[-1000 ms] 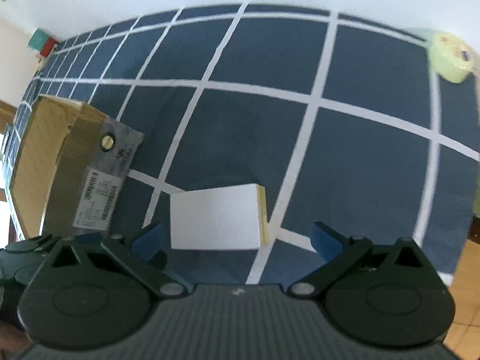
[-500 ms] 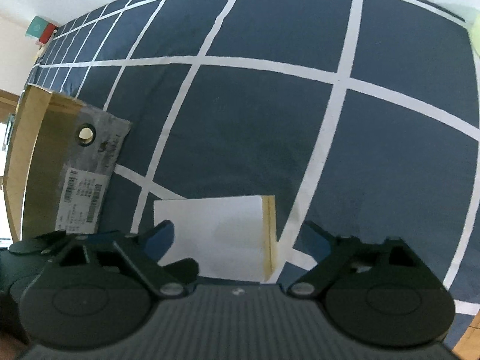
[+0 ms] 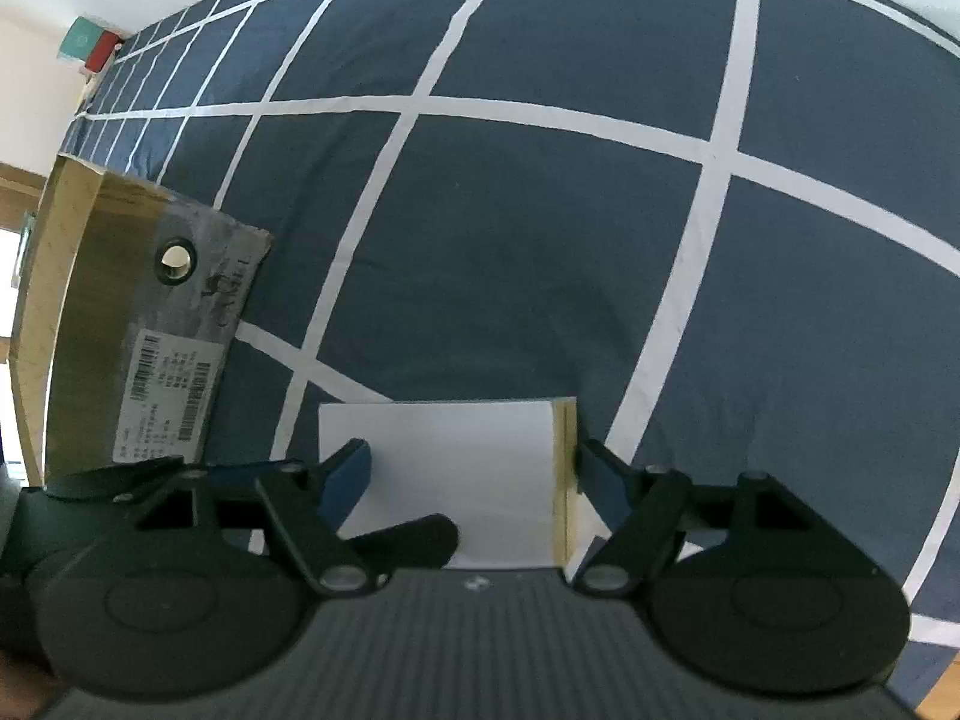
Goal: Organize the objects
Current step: 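Close the right tool on the white rectangular box, then lift the white rectangular box with the right tool over the cardboard box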
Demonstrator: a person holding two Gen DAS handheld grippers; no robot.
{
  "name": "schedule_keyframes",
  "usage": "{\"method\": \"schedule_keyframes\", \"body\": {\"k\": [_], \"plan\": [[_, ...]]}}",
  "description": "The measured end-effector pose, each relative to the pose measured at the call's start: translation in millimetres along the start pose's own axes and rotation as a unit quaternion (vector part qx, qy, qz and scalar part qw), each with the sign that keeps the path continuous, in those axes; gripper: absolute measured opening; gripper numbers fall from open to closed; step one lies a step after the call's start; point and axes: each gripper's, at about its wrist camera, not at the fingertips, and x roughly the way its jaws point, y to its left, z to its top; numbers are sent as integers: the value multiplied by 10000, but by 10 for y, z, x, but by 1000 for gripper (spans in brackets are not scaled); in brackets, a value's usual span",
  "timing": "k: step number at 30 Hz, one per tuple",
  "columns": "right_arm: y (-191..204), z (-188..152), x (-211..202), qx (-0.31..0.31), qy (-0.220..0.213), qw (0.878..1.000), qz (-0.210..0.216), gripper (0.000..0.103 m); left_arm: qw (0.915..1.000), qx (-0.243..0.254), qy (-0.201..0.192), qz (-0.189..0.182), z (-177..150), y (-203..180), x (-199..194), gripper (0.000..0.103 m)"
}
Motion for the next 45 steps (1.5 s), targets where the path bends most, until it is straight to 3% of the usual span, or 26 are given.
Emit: {"method": "schedule_keyframes", "body": {"k": [8,28,41,45], "plan": [[-33,22,-11,8,85,9999,74,69,9994,-82,-16,-339,14,-30,19,73],[-95,-175,-116,301,-158,9992,192,67,9994,336,-3,-97,-58,-205,-88,69],[170,-531,-615,426,-678,9966,182,67,9963,811,-281,-74,-330,-369,-617,69],[319,-686,-755,450,-815,9956,142,62,9943,990,-383,30,-460,-373,-813,67]]}}
